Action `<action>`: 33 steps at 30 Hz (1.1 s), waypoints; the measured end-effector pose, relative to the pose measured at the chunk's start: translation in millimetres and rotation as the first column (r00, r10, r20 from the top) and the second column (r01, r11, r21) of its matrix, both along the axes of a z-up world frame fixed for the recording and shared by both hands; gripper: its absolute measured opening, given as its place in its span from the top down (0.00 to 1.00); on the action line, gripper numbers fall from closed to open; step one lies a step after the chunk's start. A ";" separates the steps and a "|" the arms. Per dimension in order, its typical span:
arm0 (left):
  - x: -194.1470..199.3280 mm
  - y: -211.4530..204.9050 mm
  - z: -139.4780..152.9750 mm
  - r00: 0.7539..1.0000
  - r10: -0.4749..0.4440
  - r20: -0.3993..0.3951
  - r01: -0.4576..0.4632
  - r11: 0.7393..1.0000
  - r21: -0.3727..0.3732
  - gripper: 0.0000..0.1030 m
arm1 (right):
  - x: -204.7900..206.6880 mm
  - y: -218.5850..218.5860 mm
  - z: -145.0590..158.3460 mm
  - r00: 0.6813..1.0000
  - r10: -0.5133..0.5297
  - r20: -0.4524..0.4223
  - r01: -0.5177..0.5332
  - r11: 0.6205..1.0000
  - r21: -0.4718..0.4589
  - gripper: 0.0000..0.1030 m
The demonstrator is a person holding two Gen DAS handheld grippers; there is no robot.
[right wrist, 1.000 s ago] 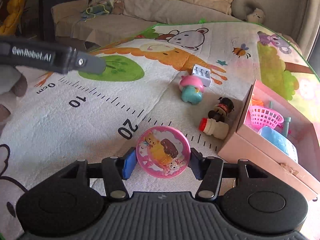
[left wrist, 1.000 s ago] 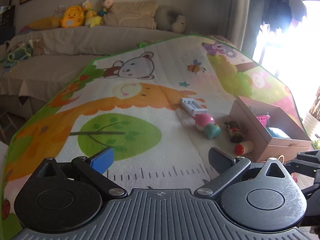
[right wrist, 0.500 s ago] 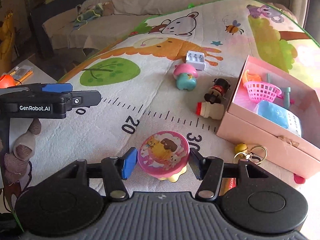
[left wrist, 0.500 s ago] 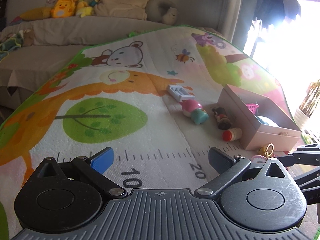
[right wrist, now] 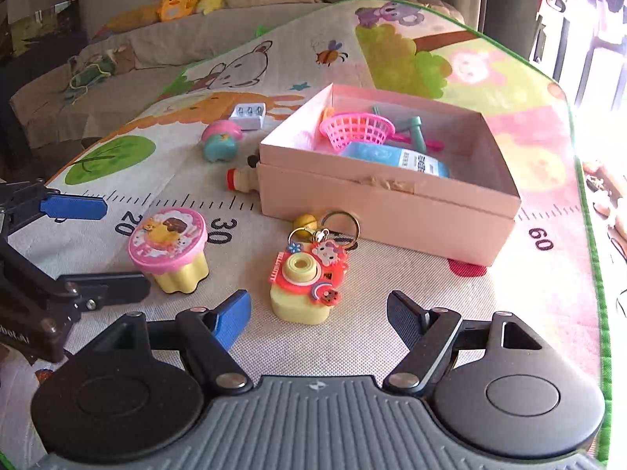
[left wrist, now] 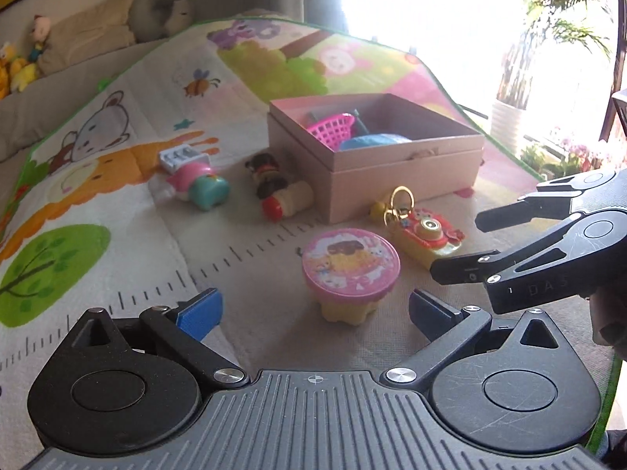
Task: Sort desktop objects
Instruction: 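Carry pink round toy into box with left tool while right carries yellow keychain toy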
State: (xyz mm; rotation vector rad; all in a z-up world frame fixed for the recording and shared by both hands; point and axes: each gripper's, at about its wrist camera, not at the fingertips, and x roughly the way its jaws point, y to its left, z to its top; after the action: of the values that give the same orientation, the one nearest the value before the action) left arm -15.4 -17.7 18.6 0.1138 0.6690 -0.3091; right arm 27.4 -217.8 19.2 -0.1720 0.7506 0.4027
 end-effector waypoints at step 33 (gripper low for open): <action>20.7 -35.7 -4.5 0.999 0.002 0.052 -0.006 0.997 0.077 0.22 | -4.8 -33.7 -1.2 0.988 -0.152 -0.041 0.154 0.987 0.039 0.43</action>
State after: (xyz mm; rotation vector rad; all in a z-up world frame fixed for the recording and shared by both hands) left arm 5.3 -53.3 14.1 0.1938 0.6298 -0.2755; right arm 22.6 -251.5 18.0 -0.0664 0.7866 0.2764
